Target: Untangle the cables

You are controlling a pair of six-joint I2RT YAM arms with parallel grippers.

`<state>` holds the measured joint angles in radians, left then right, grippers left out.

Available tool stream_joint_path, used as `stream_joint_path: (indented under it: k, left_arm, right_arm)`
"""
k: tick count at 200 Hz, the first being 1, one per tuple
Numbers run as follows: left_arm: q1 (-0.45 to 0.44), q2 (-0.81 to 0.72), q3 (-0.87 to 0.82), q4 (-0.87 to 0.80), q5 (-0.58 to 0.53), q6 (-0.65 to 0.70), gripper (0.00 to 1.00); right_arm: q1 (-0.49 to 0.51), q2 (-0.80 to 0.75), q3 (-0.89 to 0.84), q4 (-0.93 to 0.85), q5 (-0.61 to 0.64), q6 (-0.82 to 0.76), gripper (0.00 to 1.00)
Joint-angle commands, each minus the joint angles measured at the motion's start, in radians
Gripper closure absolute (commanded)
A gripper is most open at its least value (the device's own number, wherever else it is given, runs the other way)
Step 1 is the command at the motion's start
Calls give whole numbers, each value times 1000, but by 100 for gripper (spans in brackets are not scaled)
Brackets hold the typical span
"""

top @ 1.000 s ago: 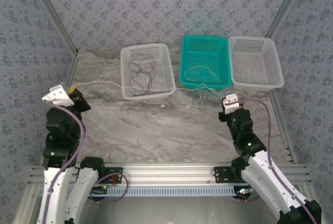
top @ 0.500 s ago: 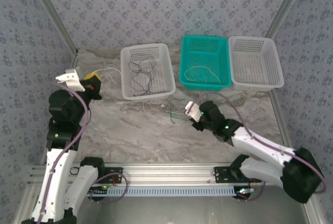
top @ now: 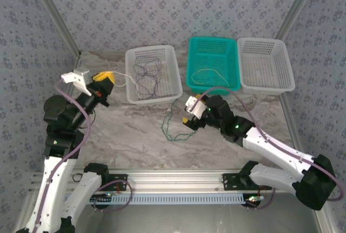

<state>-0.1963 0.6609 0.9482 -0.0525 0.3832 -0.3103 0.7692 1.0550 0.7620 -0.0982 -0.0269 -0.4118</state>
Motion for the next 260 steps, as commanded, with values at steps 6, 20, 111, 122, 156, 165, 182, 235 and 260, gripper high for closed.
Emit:
stream_joint_path:
  k: [6, 20, 111, 122, 156, 165, 182, 235, 260]
  left_arm:
    - [-36, 18, 59, 52, 19, 41, 100]
    - [-47, 27, 72, 52, 3, 45, 100]
    - [-56, 3, 168, -69, -165, 72, 100]
    - [-57, -5, 165, -95, -219, 72, 100]
    - [-58, -9, 69, -53, -223, 14, 100]
    - [-57, -8, 26, -12, -190, -18, 99]
    - [-59, -9, -53, 61, -153, -72, 86]
    - [-160, -87, -283, 137, -142, -162, 41]
    - [-259, -131, -412, 189, -100, -185, 31]
  right_arm:
    - [42, 127, 65, 271, -261, 229, 7]
    - [84, 232, 96, 409, -278, 349, 8]
    - [165, 660, 211, 668, -188, 455, 87]
    - [160, 631, 206, 645, -210, 458, 100]
    - [160, 471, 224, 539, -236, 497, 100]
    - [159, 425, 246, 493, -234, 501, 100]
    - [159, 362, 291, 414, -227, 495, 100]
    - [146, 299, 359, 349, -162, 578, 100]
    - [143, 294, 390, 325, -189, 583, 100]
